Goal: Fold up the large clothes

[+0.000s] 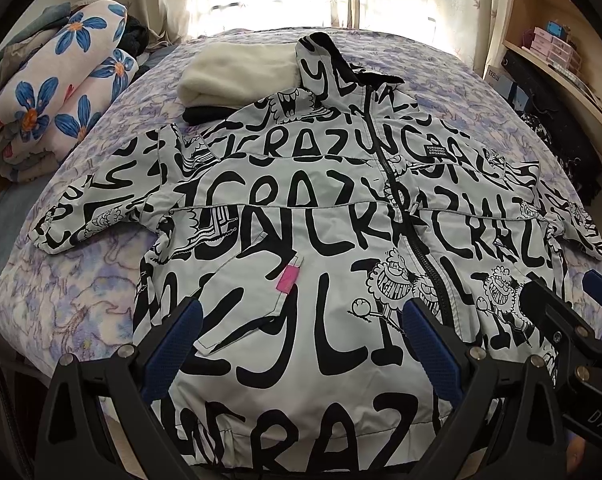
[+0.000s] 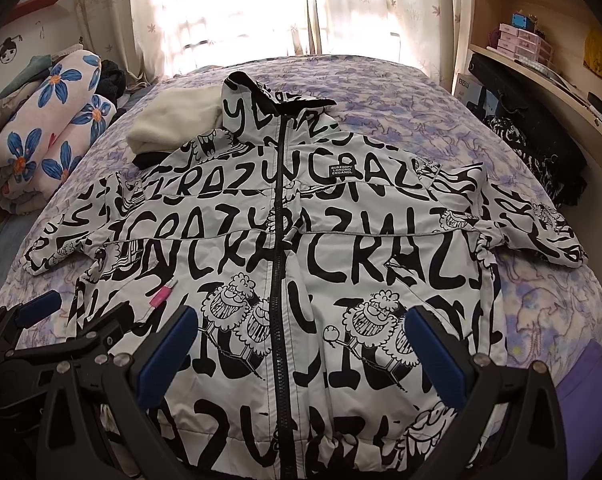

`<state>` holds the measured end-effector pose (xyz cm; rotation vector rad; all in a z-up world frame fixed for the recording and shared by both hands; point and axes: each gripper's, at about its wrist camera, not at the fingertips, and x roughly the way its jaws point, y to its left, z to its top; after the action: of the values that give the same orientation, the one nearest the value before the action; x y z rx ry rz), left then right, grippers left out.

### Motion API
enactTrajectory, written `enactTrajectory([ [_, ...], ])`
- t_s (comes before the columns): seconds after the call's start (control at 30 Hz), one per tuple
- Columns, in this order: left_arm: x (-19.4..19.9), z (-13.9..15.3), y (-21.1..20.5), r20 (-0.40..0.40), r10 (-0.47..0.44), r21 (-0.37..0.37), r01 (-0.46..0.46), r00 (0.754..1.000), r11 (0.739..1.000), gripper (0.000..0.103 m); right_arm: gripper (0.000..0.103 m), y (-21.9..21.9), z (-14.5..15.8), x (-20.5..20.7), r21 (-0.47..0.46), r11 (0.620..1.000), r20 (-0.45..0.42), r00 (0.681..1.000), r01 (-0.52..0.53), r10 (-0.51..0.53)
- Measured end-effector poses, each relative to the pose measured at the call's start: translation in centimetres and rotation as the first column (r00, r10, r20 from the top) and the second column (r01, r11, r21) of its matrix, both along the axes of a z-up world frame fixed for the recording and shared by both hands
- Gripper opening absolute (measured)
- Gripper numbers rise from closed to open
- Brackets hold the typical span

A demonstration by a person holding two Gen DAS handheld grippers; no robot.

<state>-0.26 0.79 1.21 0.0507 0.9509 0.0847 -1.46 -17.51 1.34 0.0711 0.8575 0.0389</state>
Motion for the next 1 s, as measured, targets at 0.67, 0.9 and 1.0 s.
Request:
enactTrajectory([
  [0.67,1.0,0.7,-0.6,0.000,-0.051,-0.064,0.051,0.999,0.997,0.099,0.103,-0.4,0.8,0.2,-0.007,0.999,0.041,0.999,0.033,-0.032],
  [0.9,3.2,5.0,-3.9,0.224,-0.172,-0.036,0.184,0.959,0.982,0.099,0.103,-4.6,4.4,1.2,-0.058,0.990,0.172,0.978,0.128,-0.116],
  [1.0,4.7,7.5,-5.8,0.343,-0.206,-0.022,0.228,0.916,0.974,0.099,0.103,-7.3,6.1,1.6,-0.068,0.975,0.304,0.935,0.211,-0.182],
])
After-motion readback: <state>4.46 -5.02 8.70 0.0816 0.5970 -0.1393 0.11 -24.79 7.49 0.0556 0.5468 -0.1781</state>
